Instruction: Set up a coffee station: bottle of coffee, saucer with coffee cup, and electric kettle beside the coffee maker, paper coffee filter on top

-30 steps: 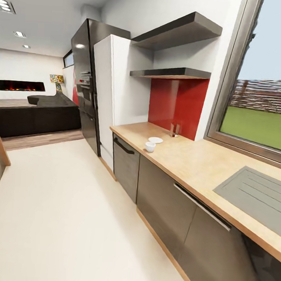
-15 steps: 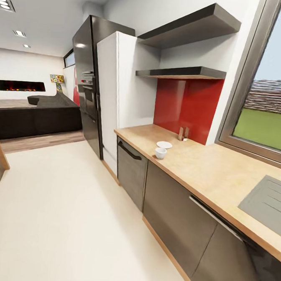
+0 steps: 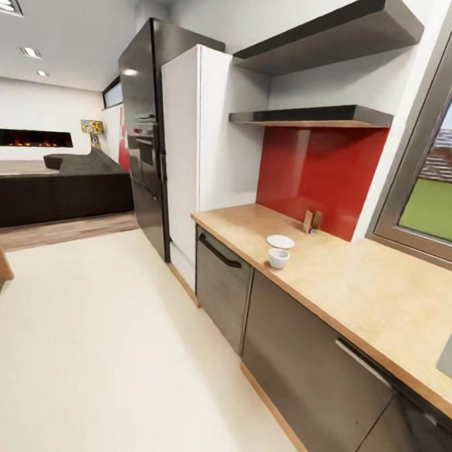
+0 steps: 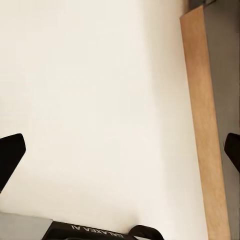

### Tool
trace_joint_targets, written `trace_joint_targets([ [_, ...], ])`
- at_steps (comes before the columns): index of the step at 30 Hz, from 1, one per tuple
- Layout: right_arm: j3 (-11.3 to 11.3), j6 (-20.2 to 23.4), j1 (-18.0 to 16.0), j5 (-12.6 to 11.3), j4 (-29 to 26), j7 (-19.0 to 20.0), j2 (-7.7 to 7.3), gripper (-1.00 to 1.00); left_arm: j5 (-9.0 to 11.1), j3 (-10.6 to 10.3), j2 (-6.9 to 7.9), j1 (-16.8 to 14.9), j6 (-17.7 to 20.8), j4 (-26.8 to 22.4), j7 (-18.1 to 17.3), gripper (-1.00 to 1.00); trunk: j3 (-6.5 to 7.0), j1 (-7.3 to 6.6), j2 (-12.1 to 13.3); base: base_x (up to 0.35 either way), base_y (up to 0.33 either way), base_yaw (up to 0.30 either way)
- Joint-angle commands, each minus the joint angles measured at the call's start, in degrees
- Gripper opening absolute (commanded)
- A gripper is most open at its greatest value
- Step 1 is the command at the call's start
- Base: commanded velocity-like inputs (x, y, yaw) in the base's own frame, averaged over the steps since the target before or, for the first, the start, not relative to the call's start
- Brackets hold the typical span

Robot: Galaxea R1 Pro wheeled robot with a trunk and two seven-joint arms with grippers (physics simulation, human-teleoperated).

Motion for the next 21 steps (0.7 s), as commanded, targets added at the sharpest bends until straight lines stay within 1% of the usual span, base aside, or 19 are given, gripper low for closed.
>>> trace_joint_targets([
  [1,0.5,-0.38,-0.1,-0.58,0.25,0.25,0.01,1.0,-0.39,0.46,0.0,-0.05,-0.18,0.09,-0.24,1.0,-0.06,0.03,-0.03,0.265,0.225,0.0],
  [21,0.5,-0.38,-0.1,-0.58,0.25,0.25,0.01,1.0,-0.39,0.46,0.0,-0.05,-0.18,0.09,-0.23,1.0,-0.06,0.03,-0.03,0.265,0.237,0.0],
])
